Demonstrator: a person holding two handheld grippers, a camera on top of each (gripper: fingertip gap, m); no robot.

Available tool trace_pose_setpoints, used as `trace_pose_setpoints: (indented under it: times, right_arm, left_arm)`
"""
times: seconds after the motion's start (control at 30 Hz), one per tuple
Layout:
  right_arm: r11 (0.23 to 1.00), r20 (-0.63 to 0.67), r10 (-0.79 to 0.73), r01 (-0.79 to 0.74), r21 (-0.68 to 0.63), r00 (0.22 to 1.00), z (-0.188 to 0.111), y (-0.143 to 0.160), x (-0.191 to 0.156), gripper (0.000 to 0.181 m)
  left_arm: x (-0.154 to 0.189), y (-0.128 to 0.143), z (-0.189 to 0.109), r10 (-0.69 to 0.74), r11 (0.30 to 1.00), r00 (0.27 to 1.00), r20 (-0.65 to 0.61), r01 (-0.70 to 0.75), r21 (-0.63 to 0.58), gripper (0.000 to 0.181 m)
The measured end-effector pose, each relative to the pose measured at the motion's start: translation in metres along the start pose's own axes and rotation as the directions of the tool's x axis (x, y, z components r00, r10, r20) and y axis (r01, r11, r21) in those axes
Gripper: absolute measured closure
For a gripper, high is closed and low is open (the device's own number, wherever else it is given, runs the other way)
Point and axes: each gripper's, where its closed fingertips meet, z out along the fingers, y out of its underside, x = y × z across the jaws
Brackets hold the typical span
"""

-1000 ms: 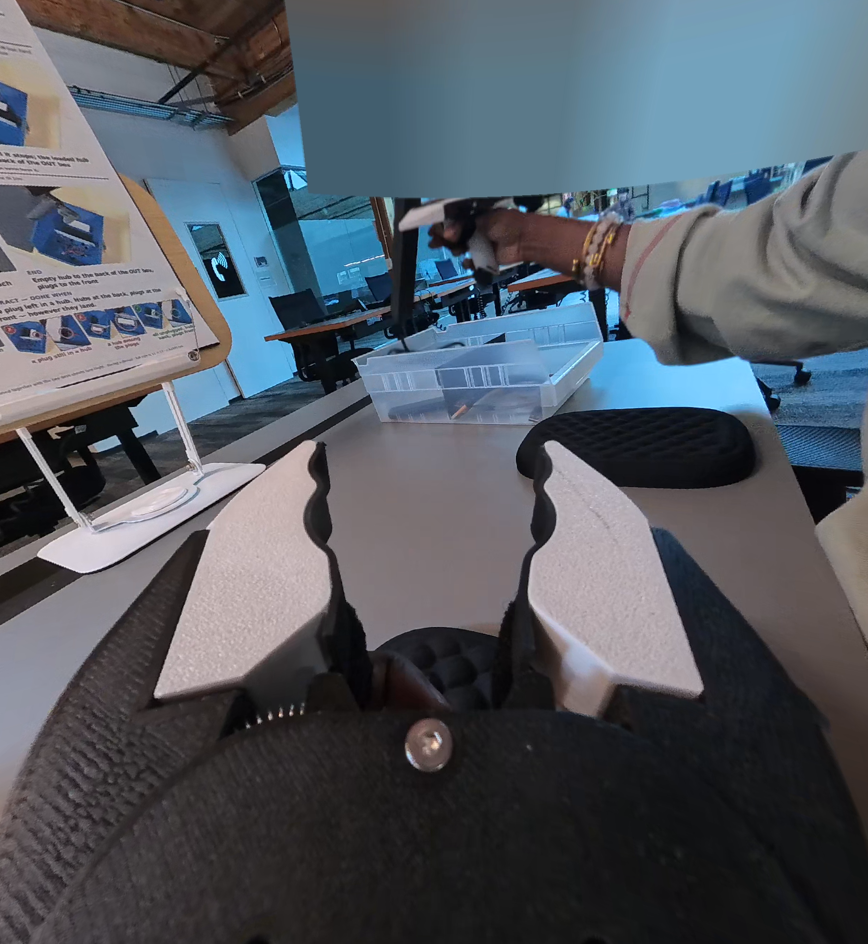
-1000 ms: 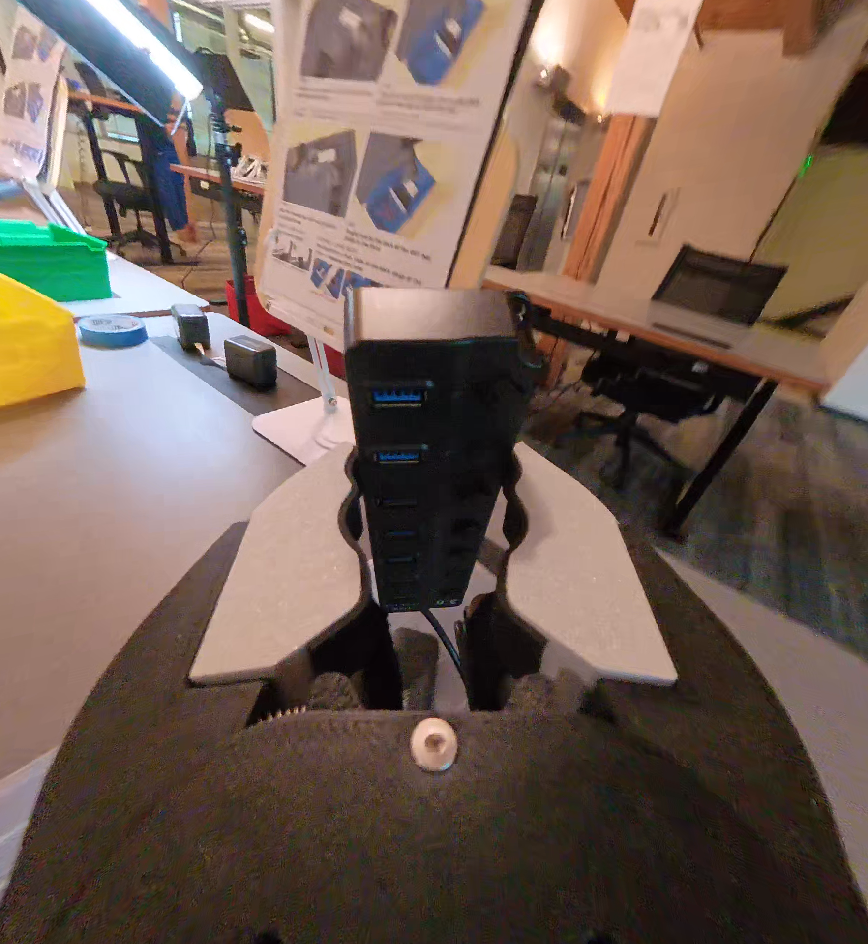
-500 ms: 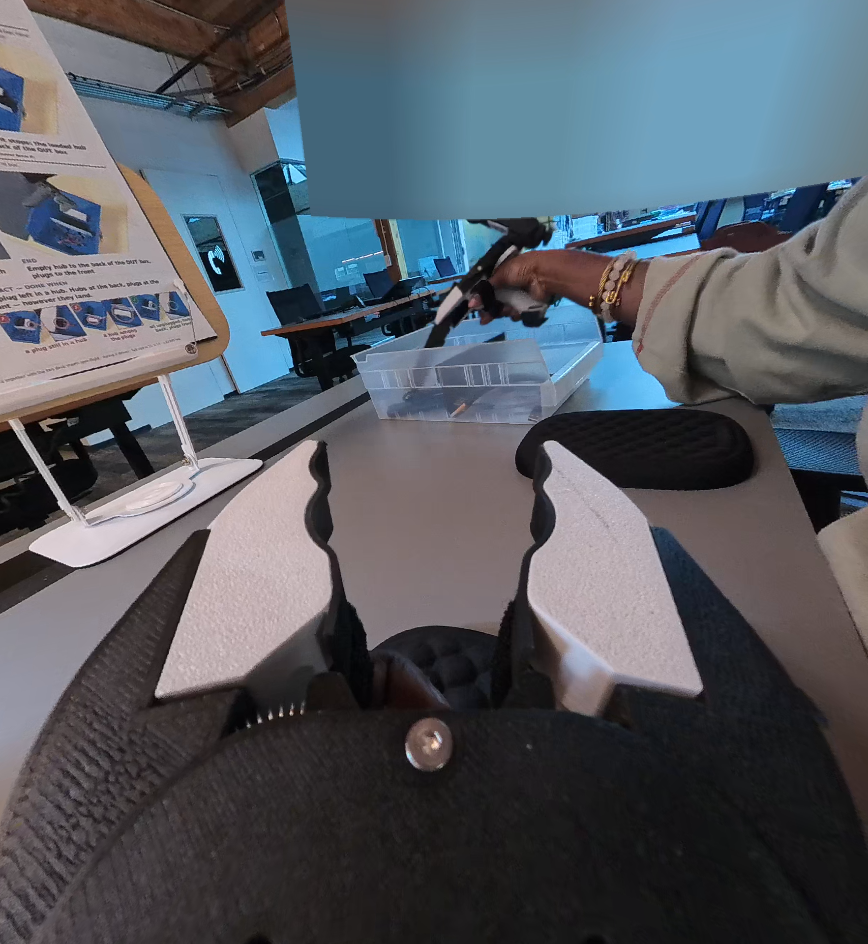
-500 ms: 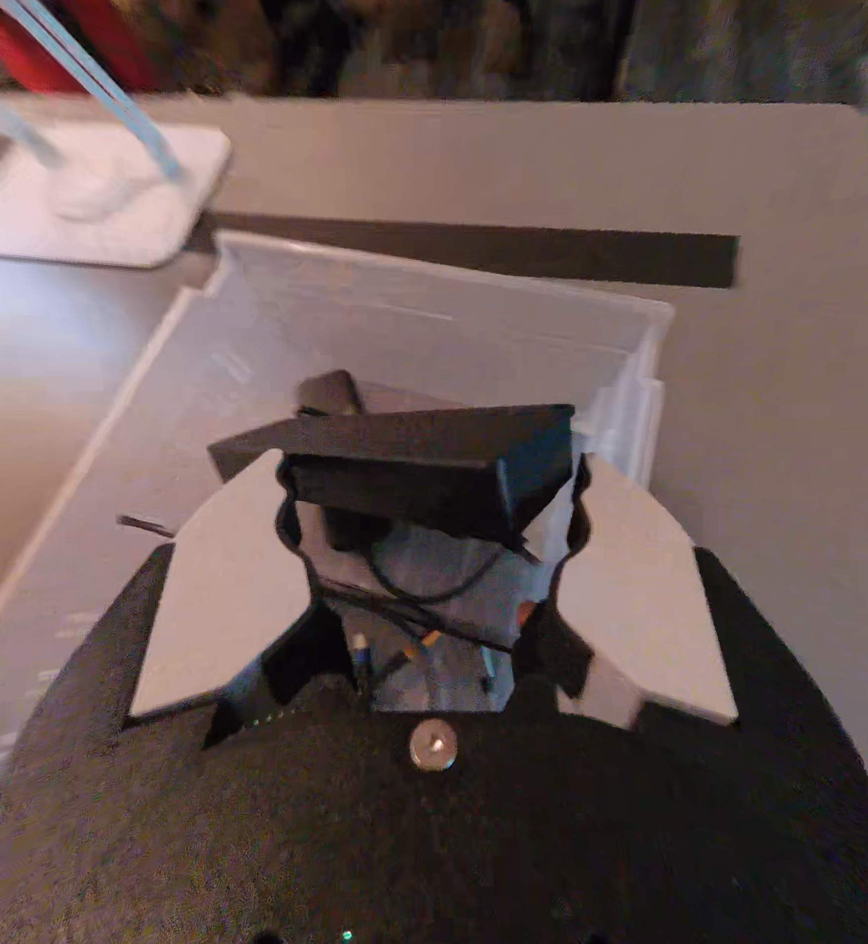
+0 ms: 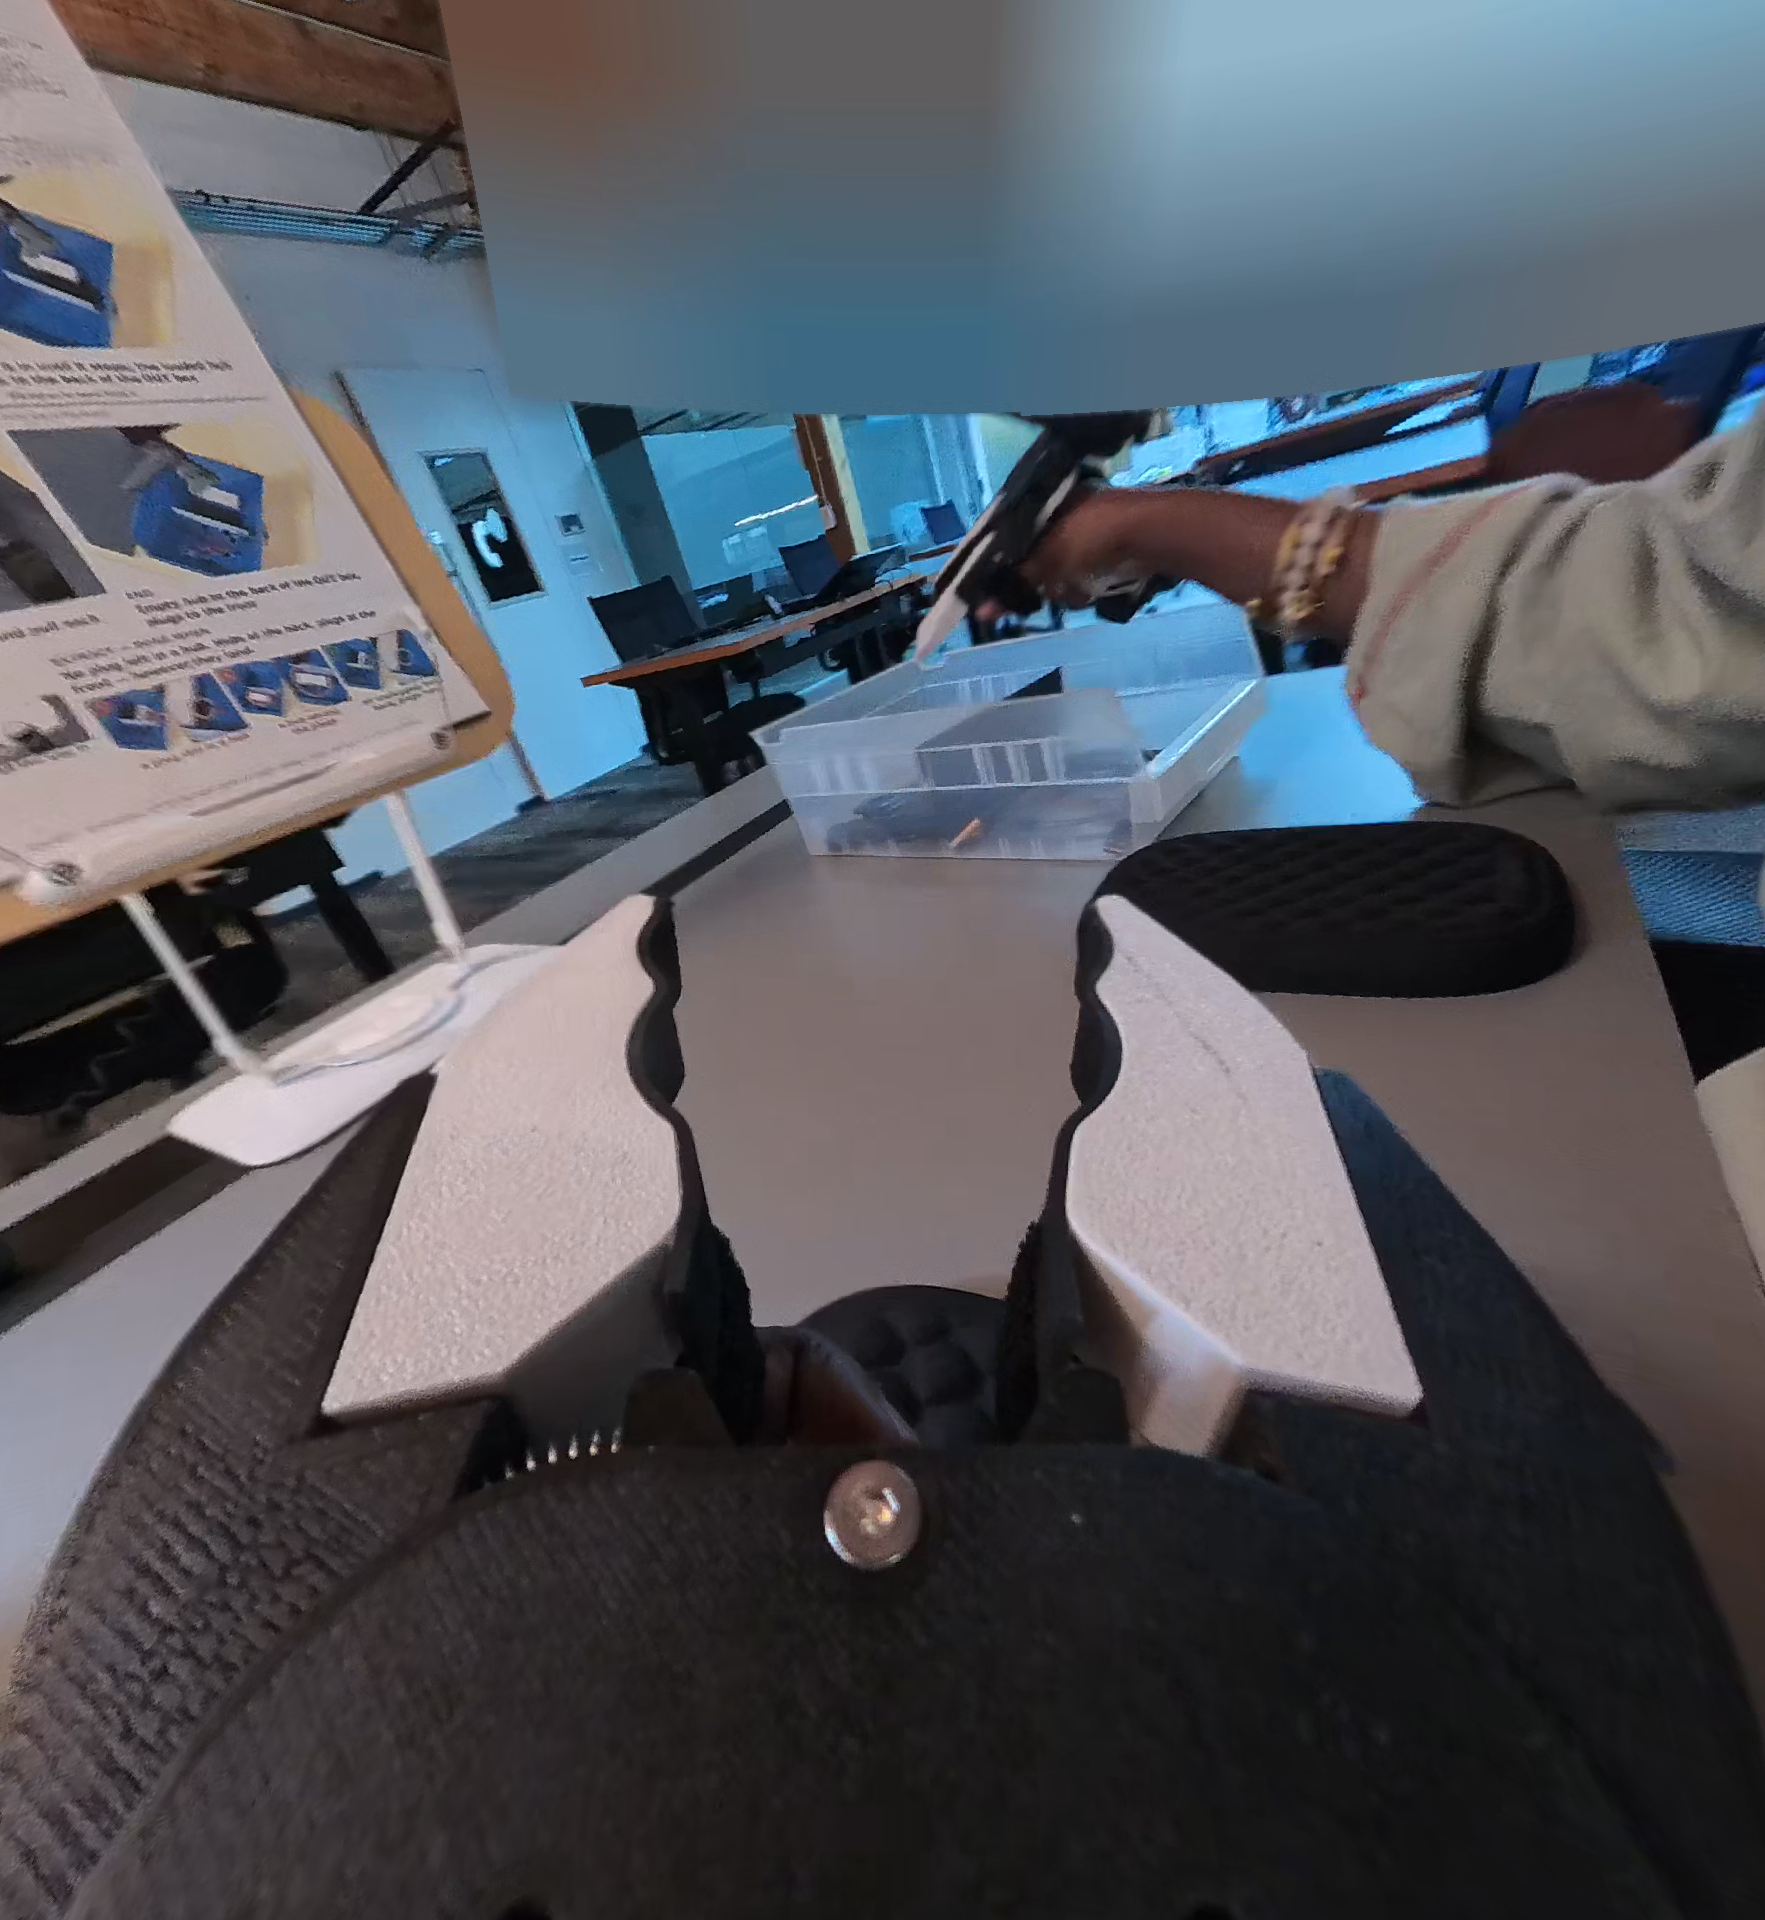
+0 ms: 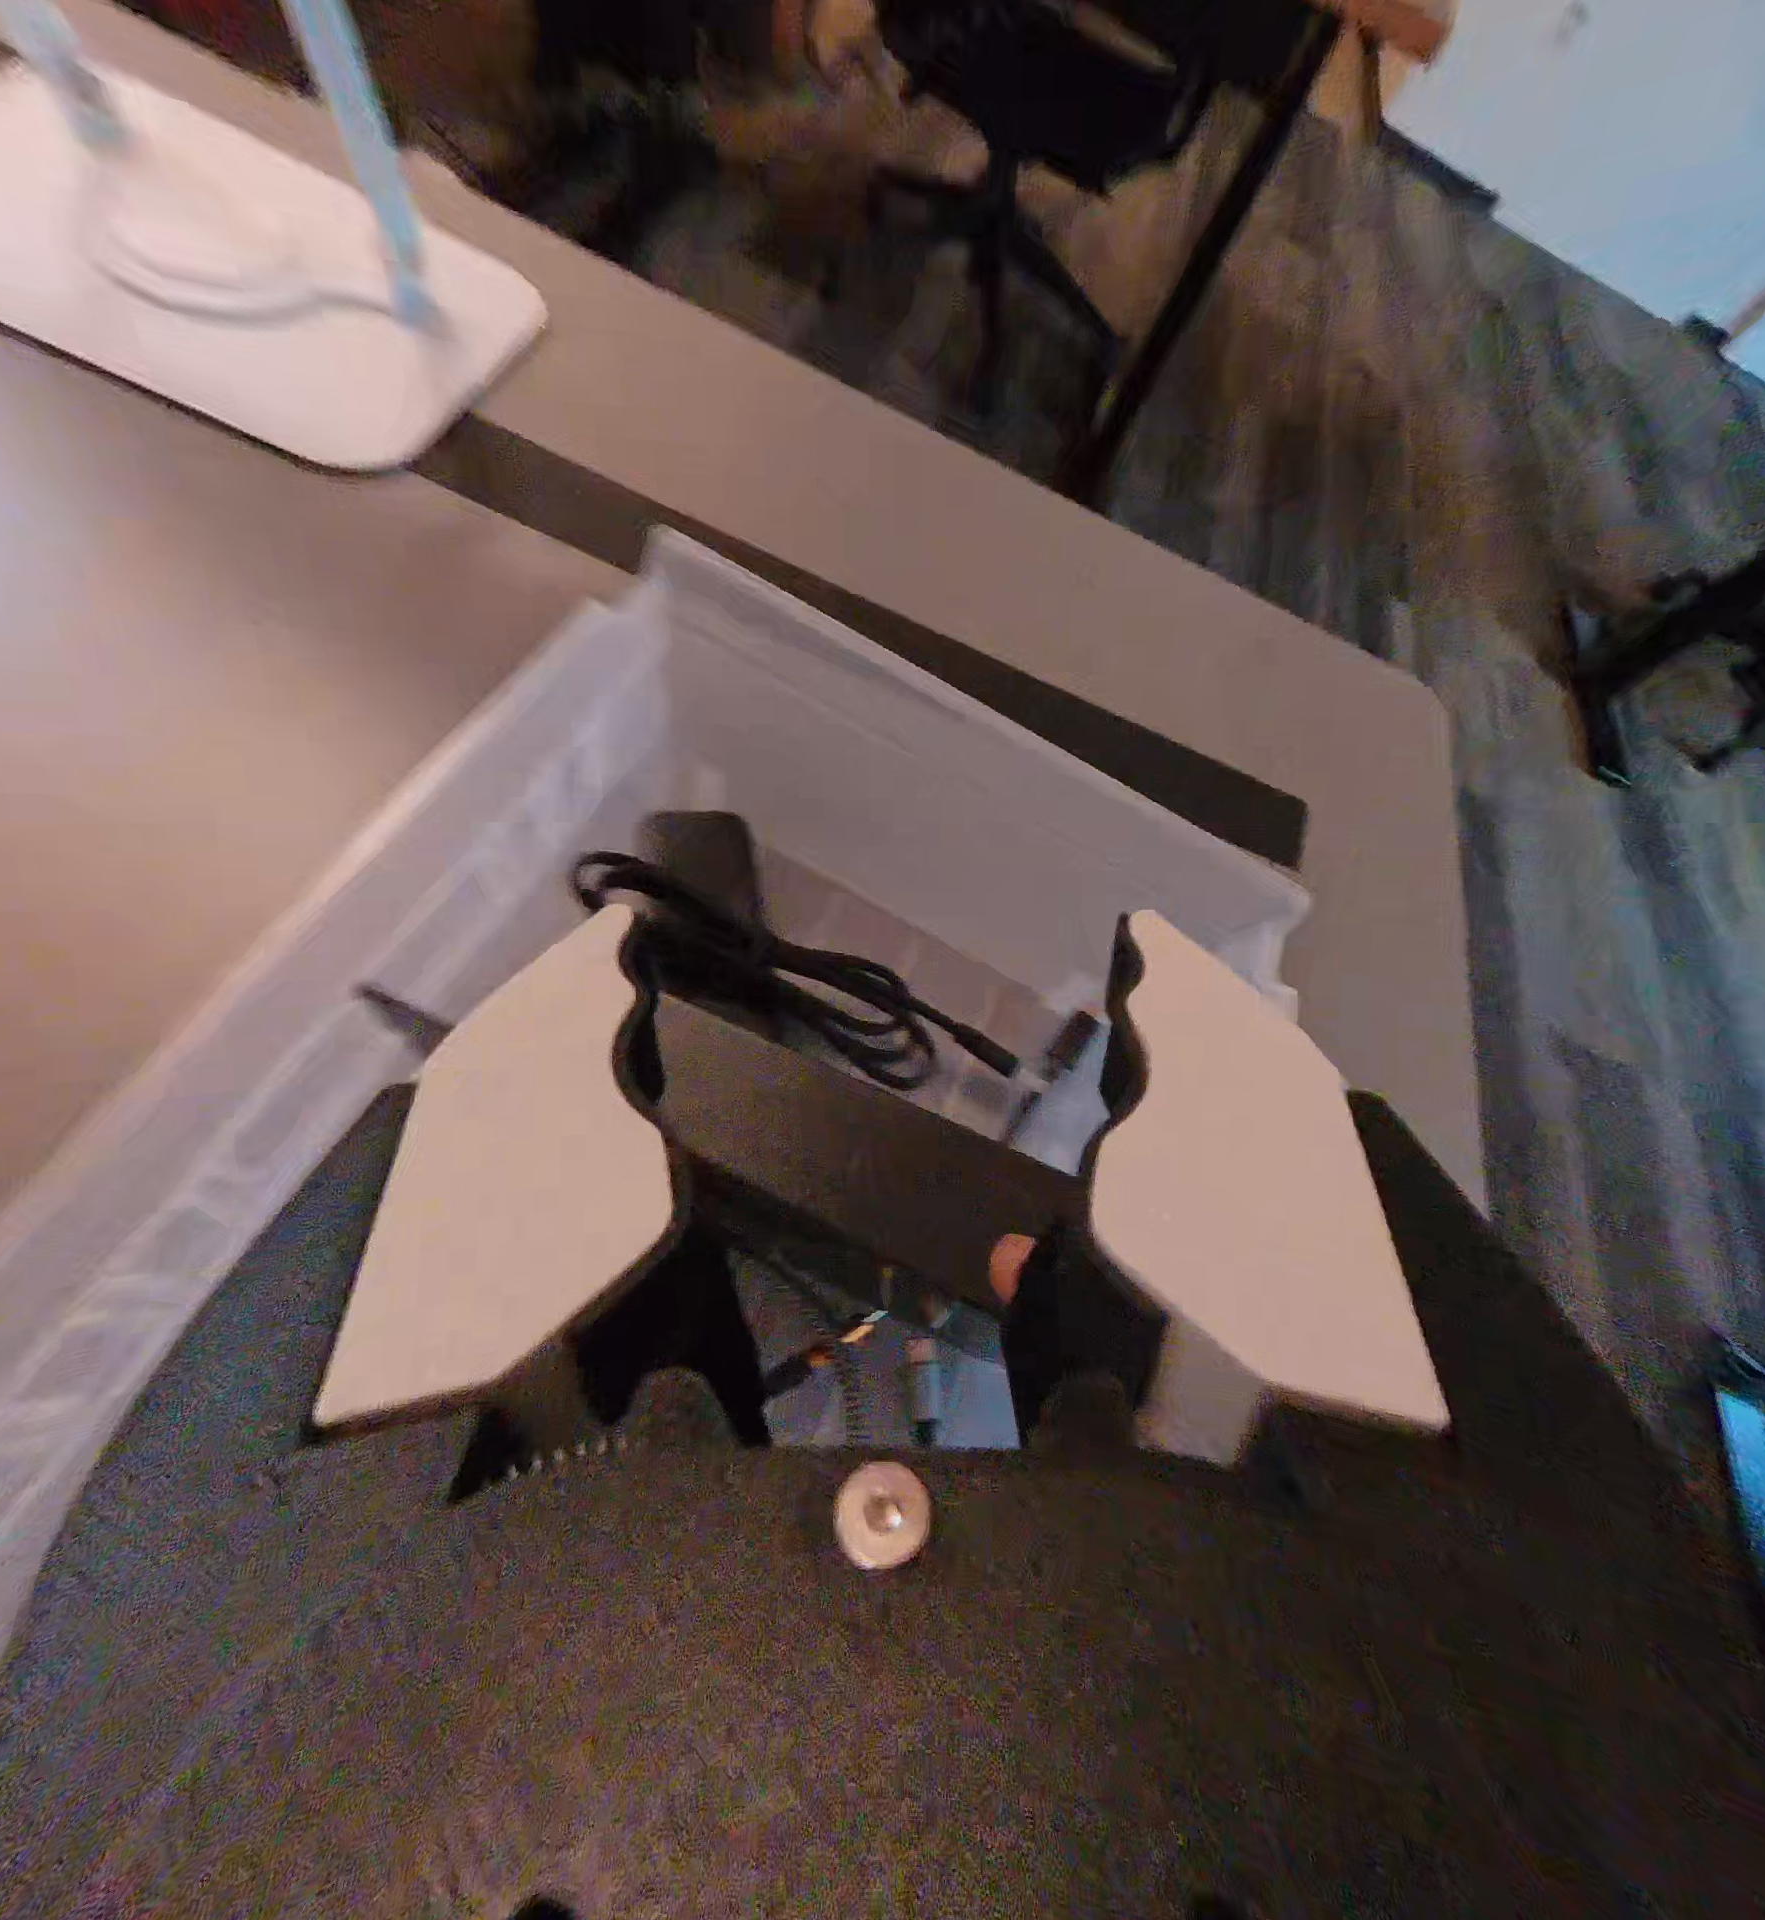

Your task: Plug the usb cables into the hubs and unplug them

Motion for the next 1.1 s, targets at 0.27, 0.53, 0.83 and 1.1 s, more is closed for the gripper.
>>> trace_pose_setpoints:
  times: [0.27,0.53,0.83,1.1]
  right_arm:
    - [0.99,0.256,0.011,-0.046,0.131,0.967,-0.092,0.023,-0.15,0.084]
    - [0.997,0.105,-0.076,0.073,0.029,0.992,-0.047,0.063,-0.171,0.152]
    - [0.997,0.114,-0.059,0.054,0.05,0.992,-0.039,0.052,-0.183,0.152]
    - [0.993,0.155,-0.111,0.104,0.053,0.982,-0.029,0.036,-0.212,0.151]
  left_arm:
    - [-0.086,-0.012,-0.078,0.221,0.929,0.804,0.551,-0.002,-0.37,0.108]
    - [-0.122,0.083,-0.13,0.235,0.812,0.717,0.656,0.227,-0.538,0.134]
    - [-0.127,0.084,-0.094,0.196,0.834,0.774,0.602,0.191,-0.518,0.156]
    - [-0.12,0.088,-0.03,0.129,0.841,0.847,0.516,0.183,-0.509,0.153]
